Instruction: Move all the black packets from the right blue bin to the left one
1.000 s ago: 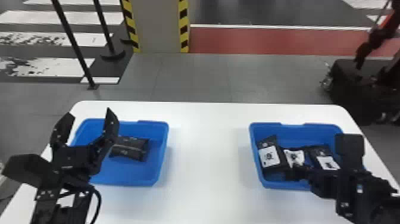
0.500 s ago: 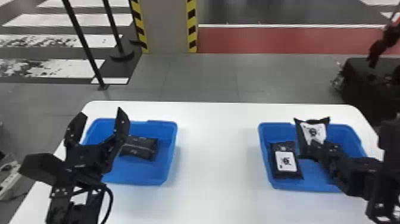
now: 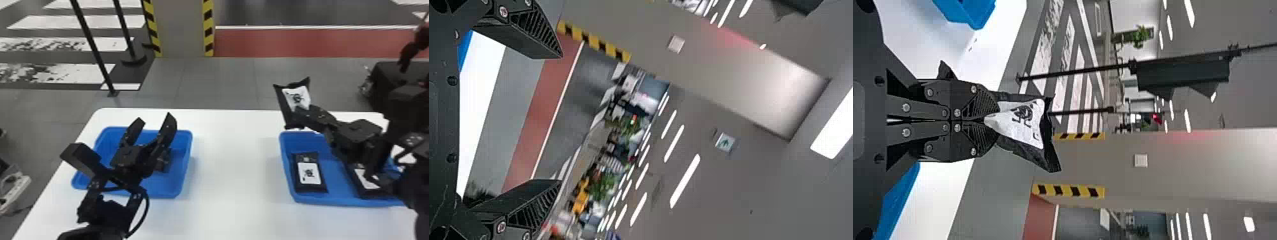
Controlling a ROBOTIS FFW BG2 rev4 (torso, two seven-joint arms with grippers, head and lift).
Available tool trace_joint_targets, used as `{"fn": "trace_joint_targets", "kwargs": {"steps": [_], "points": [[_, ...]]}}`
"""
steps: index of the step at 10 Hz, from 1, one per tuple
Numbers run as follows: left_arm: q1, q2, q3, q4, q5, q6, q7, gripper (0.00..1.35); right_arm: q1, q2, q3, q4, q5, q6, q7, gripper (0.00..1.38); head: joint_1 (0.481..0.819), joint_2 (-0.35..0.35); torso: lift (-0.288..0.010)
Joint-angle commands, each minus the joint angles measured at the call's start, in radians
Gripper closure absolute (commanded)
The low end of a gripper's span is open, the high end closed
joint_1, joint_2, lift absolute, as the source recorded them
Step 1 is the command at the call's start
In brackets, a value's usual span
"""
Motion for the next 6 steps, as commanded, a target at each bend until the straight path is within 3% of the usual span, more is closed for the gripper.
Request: {"fn": "trace_joint_targets", "kwargs": {"steps": [1,3,6], "points": [[-0.051,0.0,0.001,0.0,0.052,0.104,-0.063,0.14,-0.084,-0.012,0.05,0.105,-0.009,-0.013,0.062,1.16,0.695,0.049,-0.11],[-0.074,0.0,-0.017,0.0,0.186,0.18,-0.134,0.14,-0.153,-0.024,0.112,0.193,-0.046,-0.005,0.145,1.16,0.692,0.052,-0.11],[-0.103,0.008,-0.025,0.0,0.183,0.281,-0.166,0.14,-0.237,-0.03,0.247,0.272,-0.129,0.007,0.183,1.16,0.688,0.08,-0.11]]}}
